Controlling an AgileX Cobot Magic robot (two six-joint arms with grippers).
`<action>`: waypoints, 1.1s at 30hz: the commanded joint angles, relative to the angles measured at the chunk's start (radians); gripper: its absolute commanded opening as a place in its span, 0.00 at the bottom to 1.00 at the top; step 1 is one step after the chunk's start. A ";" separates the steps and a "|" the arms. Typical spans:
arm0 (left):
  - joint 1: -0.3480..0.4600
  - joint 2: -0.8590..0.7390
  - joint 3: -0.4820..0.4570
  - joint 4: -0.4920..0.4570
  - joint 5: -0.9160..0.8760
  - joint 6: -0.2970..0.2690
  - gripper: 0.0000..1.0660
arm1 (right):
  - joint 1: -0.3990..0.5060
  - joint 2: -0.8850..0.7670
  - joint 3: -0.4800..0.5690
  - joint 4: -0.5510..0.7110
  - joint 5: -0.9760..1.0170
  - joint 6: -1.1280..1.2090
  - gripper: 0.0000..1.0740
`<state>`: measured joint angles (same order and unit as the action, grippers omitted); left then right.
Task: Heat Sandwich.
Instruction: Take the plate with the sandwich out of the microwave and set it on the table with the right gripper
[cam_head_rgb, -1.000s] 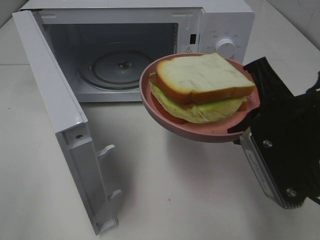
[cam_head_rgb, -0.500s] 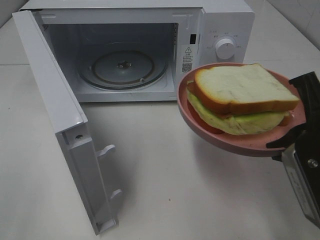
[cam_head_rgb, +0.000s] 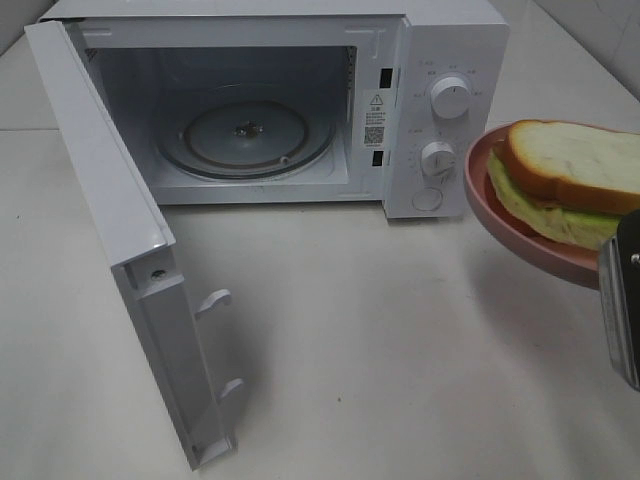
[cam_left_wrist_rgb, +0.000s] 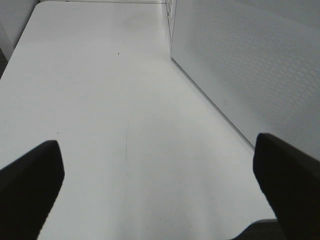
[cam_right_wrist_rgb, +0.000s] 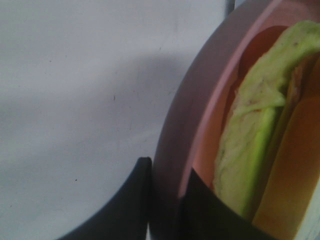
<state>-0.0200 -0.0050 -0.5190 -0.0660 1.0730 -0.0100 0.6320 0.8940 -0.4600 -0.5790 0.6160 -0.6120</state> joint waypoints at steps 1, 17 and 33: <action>-0.005 -0.015 0.002 -0.002 -0.002 0.000 0.92 | -0.001 -0.010 -0.001 -0.080 0.041 0.146 0.00; -0.005 -0.015 0.002 -0.002 -0.002 0.000 0.92 | -0.001 -0.010 -0.001 -0.197 0.251 0.504 0.00; -0.005 -0.015 0.002 -0.002 -0.002 0.000 0.92 | -0.004 0.064 -0.001 -0.289 0.408 0.899 0.00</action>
<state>-0.0200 -0.0050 -0.5190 -0.0660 1.0730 -0.0100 0.6320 0.9260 -0.4600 -0.8160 1.0200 0.2270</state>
